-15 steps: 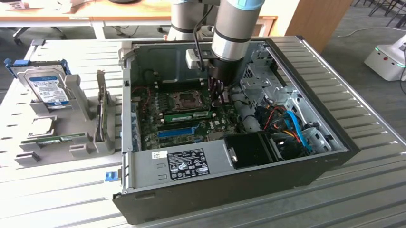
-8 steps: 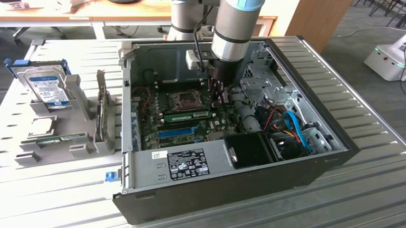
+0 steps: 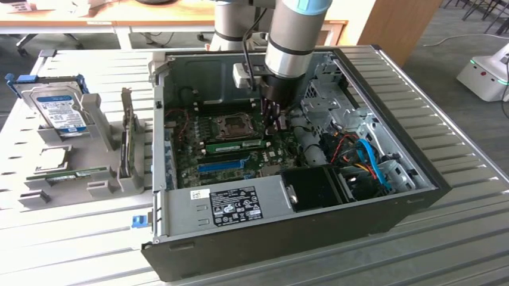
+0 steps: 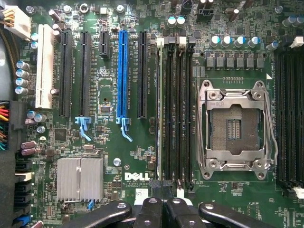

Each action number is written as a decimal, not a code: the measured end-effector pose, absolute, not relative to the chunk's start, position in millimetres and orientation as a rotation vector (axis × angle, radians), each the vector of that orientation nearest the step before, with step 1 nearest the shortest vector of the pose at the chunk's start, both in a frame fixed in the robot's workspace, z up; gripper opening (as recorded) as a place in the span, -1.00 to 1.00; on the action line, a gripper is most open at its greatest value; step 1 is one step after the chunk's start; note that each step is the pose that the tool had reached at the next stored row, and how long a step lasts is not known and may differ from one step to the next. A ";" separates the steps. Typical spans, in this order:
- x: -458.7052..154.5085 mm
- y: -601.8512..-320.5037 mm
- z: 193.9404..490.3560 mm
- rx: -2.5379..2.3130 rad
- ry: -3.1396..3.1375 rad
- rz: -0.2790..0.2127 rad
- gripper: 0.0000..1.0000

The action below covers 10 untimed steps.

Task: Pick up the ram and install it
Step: 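Press down the ram until it locks into place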

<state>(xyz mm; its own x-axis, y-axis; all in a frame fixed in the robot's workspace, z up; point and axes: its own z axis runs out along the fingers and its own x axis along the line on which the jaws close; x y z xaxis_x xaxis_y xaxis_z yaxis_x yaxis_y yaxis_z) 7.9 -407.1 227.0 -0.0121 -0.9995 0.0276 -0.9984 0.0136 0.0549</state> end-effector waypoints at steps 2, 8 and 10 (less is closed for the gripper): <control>8.0 -407.0 226.3 2.166 -2.194 -0.031 -0.80; 8.0 -407.1 225.2 2.166 -2.194 -0.030 -0.80; 8.0 -407.1 225.1 2.166 -2.194 -0.030 -0.80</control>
